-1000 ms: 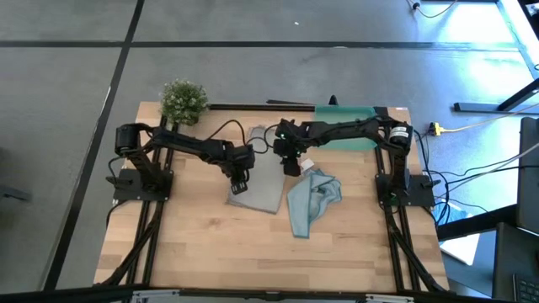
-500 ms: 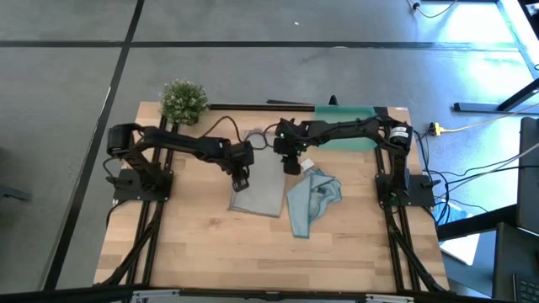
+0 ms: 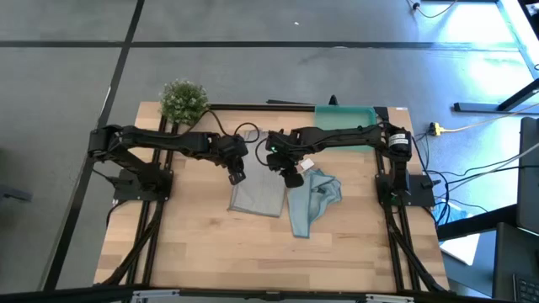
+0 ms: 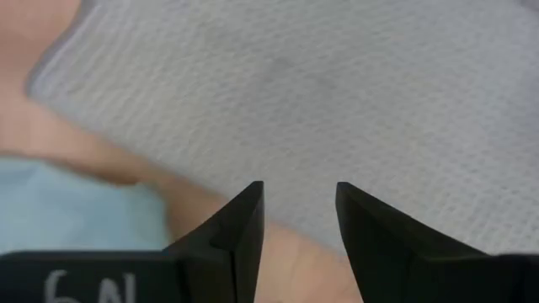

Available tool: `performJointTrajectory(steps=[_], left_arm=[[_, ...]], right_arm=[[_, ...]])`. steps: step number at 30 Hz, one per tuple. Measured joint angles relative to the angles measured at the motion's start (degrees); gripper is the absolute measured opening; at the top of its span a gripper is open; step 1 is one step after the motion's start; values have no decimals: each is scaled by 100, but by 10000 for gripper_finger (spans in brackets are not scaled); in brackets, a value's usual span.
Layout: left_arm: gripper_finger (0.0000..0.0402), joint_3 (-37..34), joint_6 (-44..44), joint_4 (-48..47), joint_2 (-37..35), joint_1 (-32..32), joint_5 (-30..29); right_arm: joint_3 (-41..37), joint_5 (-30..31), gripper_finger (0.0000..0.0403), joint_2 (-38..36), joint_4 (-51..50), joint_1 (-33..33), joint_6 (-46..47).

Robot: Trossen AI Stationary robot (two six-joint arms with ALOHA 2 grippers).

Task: Roll microfiber towels into tight, uniform cylinder then place into a basket
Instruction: Roll the grey microfiber towel

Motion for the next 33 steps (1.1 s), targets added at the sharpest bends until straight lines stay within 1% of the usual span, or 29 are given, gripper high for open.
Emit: performJointTrajectory(steps=[4, 11, 16, 21, 25, 30, 33], left_arm=[[78, 0, -162, -356, -286, -216, -111], [78, 0, -292, -933, -455, -641, -182], [78, 0, -459, -1100, -466, -963, -559], [78, 0, -419, -1106, -470, -1145, -665], [78, 0, -347, -1106, -470, -1196, -709], [78, 0, -306, -1106, -470, -1196, -719], [78, 0, -304, -1104, -470, -1196, -719]], right_arm=[[88, 70, 150, -4, -242, 270, 116], [-143, 73, 150, -4, -231, 777, 651], [-434, 56, 150, -4, -153, 1189, 1101], [-661, 42, 150, -3, 418, 1606, 1355], [-703, 45, 150, 0, 1153, 1811, 1351], [-731, 65, 150, 0, 1270, 1891, 1342], [-731, 346, 150, 0, 1270, 1889, 1360]])
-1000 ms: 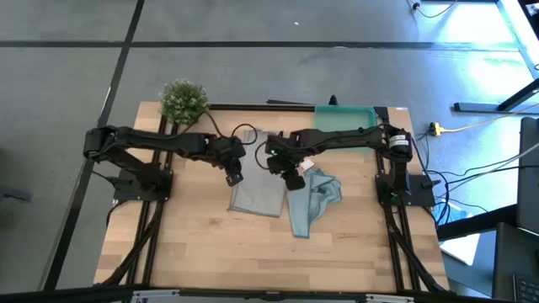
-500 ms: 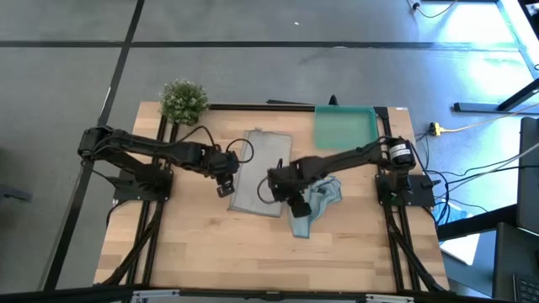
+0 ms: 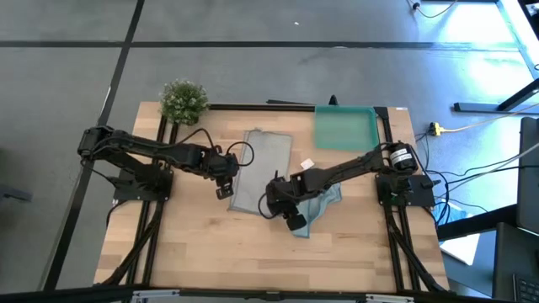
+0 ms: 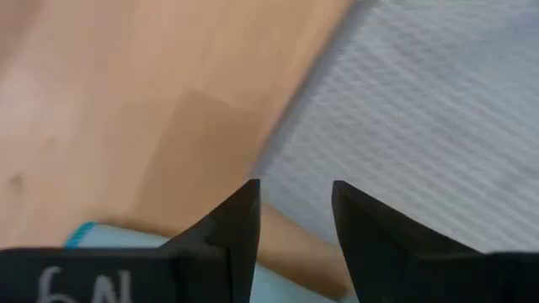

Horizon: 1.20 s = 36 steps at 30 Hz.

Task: Roll microfiber towels into tight, uniform cylinder then place into a basket
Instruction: Roll the grey microfiber towel

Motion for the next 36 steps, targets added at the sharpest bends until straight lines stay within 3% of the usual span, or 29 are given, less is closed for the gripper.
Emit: performJointTrajectory(steps=[11, 18, 36], left_arm=[[78, 2, 0, 43, 0, 2, -10], [78, 4, 2, 83, 0, 4, -35], [78, 4, 2, 90, 0, 4, -46]], right_arm=[[0, 149, 150, 238, 173, 33, -20], [-2, -131, 150, 308, 149, 28, -35], [-136, -136, 150, 579, 206, -20, -187]])
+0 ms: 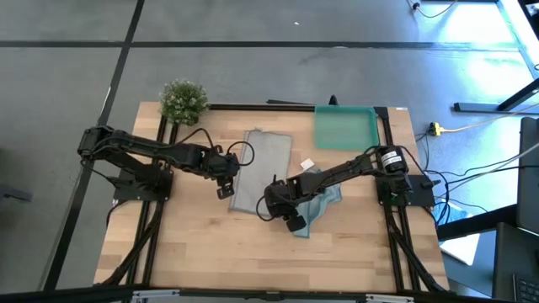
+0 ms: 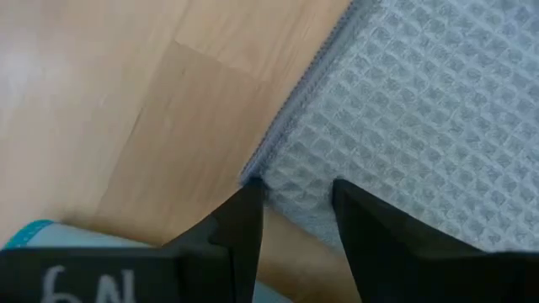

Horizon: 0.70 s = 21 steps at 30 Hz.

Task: Roll microfiber towels into tight, uniform cylinder then place into a basket
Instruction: Roll the grey microfiber towel

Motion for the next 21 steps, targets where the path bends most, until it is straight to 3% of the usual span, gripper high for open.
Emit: performJointTrajectory(steps=[7, 14, 21], left_arm=[[78, 1, 1, -22, 0, 0, 0], [78, 2, 0, -22, 0, 0, -4], [78, 0, 2, -24, 0, 0, -4]], right_arm=[[-4, 159, 128, 88, 17, 2, 436], [-10, 366, 15, 96, 26, -56, 784], [208, 557, 7, 127, 33, -224, 700]])
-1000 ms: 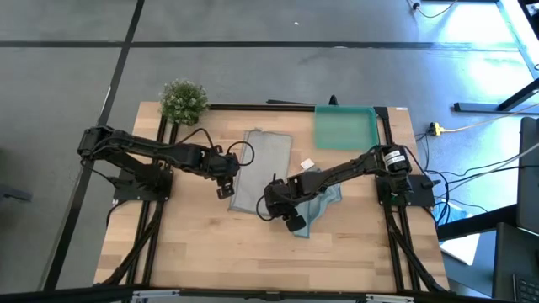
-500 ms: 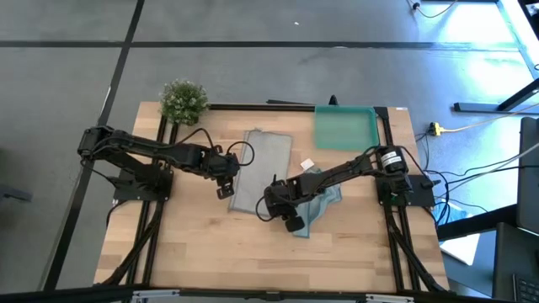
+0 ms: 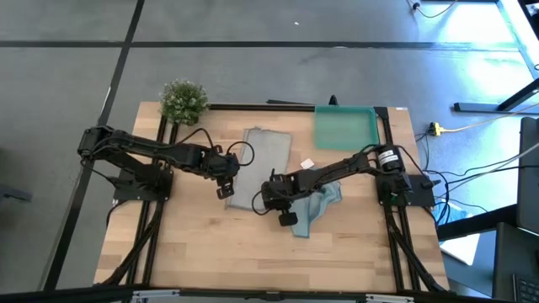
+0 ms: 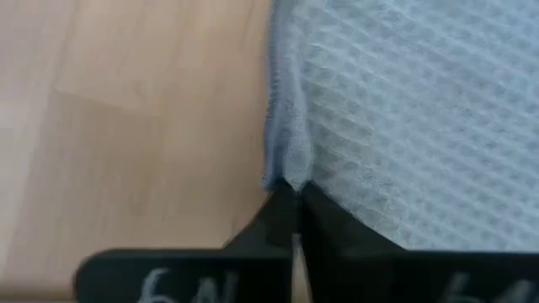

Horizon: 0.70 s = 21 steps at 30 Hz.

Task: Roll microfiber towels into tight, uniform cylinder then place into a basket
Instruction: Roll the grey microfiber towel

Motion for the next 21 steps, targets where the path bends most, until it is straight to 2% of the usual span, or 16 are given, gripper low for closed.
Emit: performJointTrajectory(steps=[9, 13, 18, 21], left_arm=[[78, 2, -2, -71, 0, 0, 0], [78, 2, -5, -333, 0, 0, 0], [78, 2, -6, -664, 0, 0, 2], [78, 2, -15, -789, 0, -1, 2]], right_arm=[[587, 133, 4, 39, -730, -384, -85], [834, 113, 2, 37, -760, -572, -64], [1428, 94, 2, 16, -1084, -819, -193], [1819, 92, 2, 15, -1406, -991, 167]])
